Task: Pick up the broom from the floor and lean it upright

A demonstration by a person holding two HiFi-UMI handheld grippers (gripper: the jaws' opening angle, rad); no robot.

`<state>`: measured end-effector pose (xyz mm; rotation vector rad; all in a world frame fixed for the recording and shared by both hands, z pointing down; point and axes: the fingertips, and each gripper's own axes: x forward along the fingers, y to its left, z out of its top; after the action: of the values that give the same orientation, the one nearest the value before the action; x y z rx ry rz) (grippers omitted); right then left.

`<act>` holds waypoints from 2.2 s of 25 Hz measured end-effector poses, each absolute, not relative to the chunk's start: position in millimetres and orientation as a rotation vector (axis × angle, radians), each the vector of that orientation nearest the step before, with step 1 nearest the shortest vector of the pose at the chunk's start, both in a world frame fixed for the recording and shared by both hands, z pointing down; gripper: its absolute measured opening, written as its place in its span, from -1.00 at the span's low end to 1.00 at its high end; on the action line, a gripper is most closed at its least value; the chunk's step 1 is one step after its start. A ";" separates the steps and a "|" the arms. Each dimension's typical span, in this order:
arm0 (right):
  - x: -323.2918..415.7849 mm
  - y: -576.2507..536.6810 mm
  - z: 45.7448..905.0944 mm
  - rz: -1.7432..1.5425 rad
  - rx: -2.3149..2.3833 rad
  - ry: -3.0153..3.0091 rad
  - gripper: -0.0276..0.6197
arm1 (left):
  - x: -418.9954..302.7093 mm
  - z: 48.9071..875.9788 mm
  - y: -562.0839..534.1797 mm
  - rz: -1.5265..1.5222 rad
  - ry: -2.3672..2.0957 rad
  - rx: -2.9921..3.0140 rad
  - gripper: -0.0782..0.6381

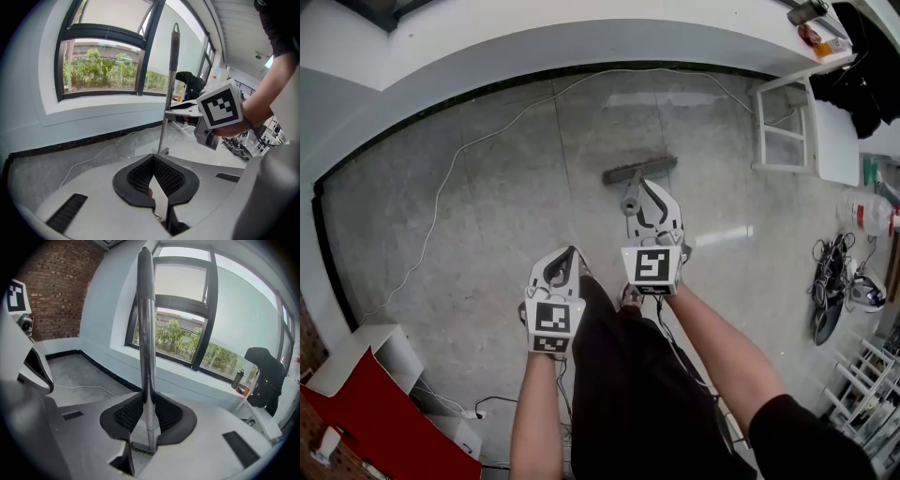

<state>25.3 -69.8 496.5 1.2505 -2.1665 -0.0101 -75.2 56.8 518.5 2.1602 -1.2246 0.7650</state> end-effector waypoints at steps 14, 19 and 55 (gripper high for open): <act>27.3 -69.8 495.0 -0.027 1.243 -2.164 -0.69 | -64.9 521.9 61.2 0.781 -1.195 2.170 -0.76; 27.8 -71.0 494.1 -0.038 1.236 -2.161 -0.69 | -66.5 523.2 60.7 0.784 -1.195 2.167 -0.76; 38.8 -57.1 500.5 -0.087 1.161 -2.159 -0.56 | -47.0 527.5 61.7 0.800 -1.177 2.177 -0.76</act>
<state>38.8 -57.1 500.5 1.1611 -2.1594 -0.0874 -47.0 61.7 527.5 2.1774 -1.1767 0.7996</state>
